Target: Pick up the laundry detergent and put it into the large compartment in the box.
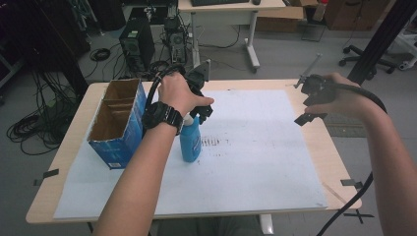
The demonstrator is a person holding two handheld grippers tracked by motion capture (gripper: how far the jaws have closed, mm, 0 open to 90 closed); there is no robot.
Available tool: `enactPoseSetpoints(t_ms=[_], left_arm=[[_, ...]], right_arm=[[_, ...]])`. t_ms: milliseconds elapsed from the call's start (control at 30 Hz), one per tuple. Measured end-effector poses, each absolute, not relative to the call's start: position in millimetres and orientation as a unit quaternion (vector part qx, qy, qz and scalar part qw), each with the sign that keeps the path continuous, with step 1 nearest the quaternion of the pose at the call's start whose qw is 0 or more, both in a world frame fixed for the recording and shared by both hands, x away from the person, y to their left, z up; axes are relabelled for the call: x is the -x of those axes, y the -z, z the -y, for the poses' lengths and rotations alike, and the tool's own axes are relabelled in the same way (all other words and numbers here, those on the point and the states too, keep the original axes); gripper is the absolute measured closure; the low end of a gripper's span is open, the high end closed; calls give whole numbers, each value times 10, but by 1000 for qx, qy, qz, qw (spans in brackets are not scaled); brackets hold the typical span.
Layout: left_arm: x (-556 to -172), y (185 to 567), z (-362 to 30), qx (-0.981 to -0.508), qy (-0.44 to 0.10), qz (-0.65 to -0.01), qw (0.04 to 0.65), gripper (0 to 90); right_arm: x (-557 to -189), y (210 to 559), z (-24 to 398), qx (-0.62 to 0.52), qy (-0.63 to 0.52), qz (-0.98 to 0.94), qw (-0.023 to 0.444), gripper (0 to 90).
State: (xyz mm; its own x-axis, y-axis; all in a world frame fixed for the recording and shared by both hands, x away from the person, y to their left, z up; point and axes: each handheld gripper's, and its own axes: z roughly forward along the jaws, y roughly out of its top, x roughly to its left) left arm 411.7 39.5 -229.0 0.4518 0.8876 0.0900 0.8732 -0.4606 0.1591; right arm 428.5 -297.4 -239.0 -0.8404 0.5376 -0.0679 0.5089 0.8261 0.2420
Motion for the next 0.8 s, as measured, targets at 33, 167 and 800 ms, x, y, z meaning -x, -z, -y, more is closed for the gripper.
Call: enactPoseSetpoints(t_ms=[33,167,800], left_arm=[[-4123,2299,-392,-851,-80,-517,44,134],[-4137,2344,-370,-848,-79,-523,38,135],[-4189,2539,-349,-844,-76,-531,13,135]], right_arm=[[-4284,2390,2977,-275,-108,-953,66,168],[-4282,2400,2989,-275,-109,-953,66,168],[-4292,2460,3009,-276,-107,-953,61,167]])
